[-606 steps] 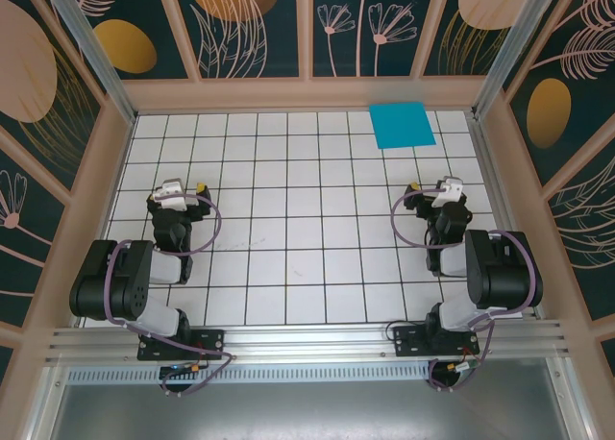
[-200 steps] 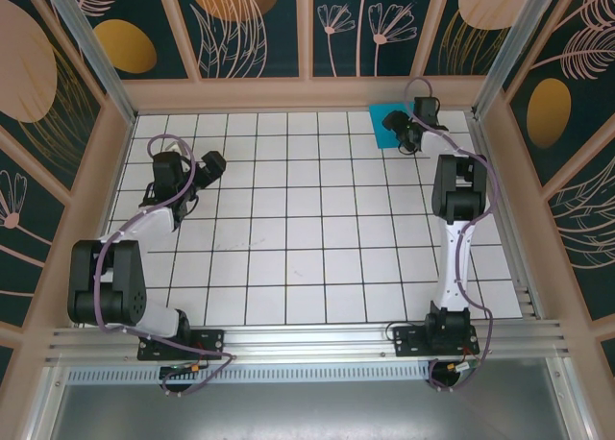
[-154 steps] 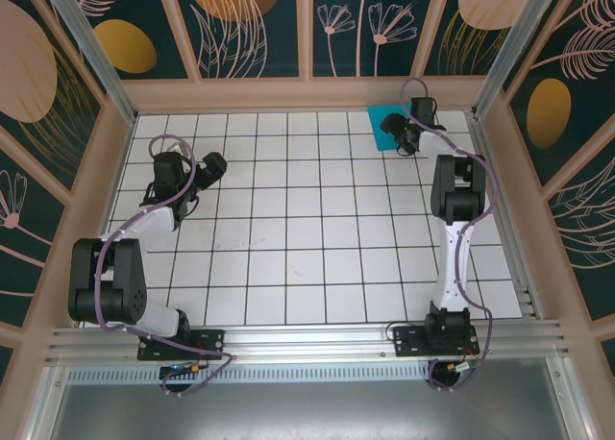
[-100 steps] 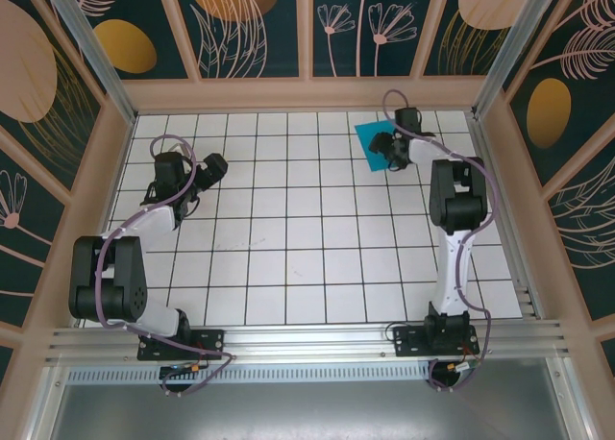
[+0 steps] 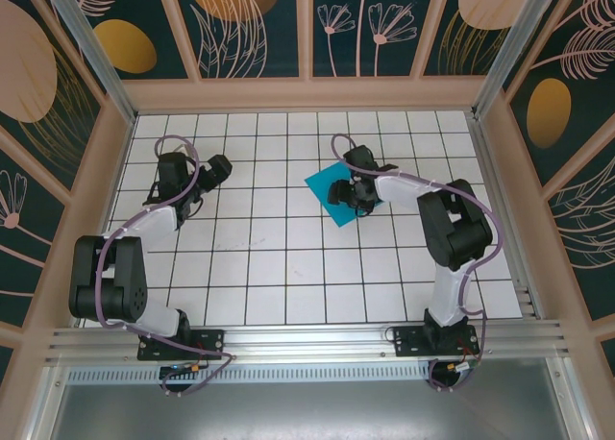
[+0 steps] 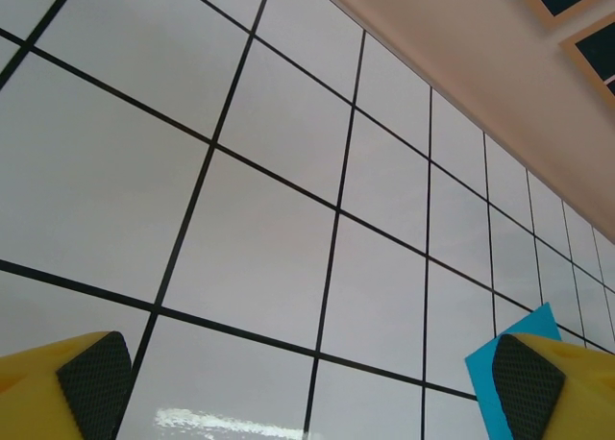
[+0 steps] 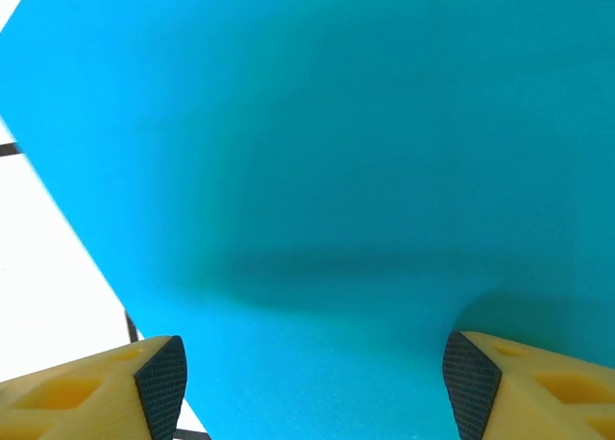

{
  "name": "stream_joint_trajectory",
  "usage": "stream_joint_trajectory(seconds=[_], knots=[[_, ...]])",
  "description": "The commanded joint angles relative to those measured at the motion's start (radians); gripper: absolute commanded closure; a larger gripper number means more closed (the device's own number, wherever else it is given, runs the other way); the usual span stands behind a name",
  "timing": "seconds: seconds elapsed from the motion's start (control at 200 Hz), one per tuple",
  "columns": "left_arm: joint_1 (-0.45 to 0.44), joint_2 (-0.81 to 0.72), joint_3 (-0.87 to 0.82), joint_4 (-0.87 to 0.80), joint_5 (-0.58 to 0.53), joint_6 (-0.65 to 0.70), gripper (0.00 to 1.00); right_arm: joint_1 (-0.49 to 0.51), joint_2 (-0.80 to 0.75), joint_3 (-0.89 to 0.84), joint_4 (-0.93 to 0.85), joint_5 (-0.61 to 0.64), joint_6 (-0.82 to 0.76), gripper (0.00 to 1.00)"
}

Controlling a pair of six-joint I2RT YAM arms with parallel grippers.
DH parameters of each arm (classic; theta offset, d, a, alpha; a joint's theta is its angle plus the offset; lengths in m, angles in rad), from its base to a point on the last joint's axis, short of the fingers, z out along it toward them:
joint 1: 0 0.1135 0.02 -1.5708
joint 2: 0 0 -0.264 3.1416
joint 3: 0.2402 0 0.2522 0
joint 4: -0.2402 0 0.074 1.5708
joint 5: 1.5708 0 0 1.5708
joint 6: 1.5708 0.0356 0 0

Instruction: Fold a paper plane with a square sheet of paper (pick it up from the middle)

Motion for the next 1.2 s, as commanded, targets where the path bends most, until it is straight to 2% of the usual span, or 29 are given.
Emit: stream_joint_trajectory(seconds=[0.0, 0.32, 0.475, 0.586, 0.686, 0.926, 0.991, 1.071, 1.121, 1.196], knots=[[-0.020, 0.007, -0.002, -0.016, 0.009, -0.031, 0.01, -0.045, -0.005, 0.084, -0.088, 0.087, -0.023, 0.25], [-0.059, -0.006, -0.030, 0.007, 0.008, -0.068, 0.01, -0.103, 0.169, 0.258, -0.110, 0.125, -0.065, 0.24], [-0.067, -0.005, -0.031, 0.007, 0.009, -0.067, 0.01, -0.102, 0.184, 0.244, -0.130, 0.142, -0.039, 0.24], [-0.071, -0.003, -0.034, 0.006, 0.007, -0.066, 0.02, -0.101, 0.144, 0.167, -0.148, 0.153, 0.020, 0.24], [-0.073, 0.000, -0.036, 0.003, 0.006, -0.066, 0.01, -0.077, 0.057, 0.027, -0.123, 0.107, 0.097, 0.25], [-0.080, 0.019, -0.044, 0.011, 0.002, -0.073, 0.01, 0.087, -0.159, -0.236, -0.139, 0.065, 0.311, 0.25], [-0.081, 0.031, -0.041, 0.015, 0.008, -0.078, 0.02, 0.110, -0.202, -0.225, -0.181, 0.098, 0.295, 0.25], [-0.085, 0.045, -0.036, 0.019, 0.019, -0.087, 0.01, 0.112, -0.249, -0.158, -0.258, 0.219, 0.229, 0.24], [-0.087, 0.050, -0.034, 0.022, 0.021, -0.095, 0.01, 0.112, -0.259, -0.108, -0.295, 0.256, 0.159, 0.20], [-0.091, 0.056, -0.037, 0.029, 0.022, -0.105, 0.02, 0.113, -0.235, -0.057, -0.321, 0.245, 0.059, 0.12]])
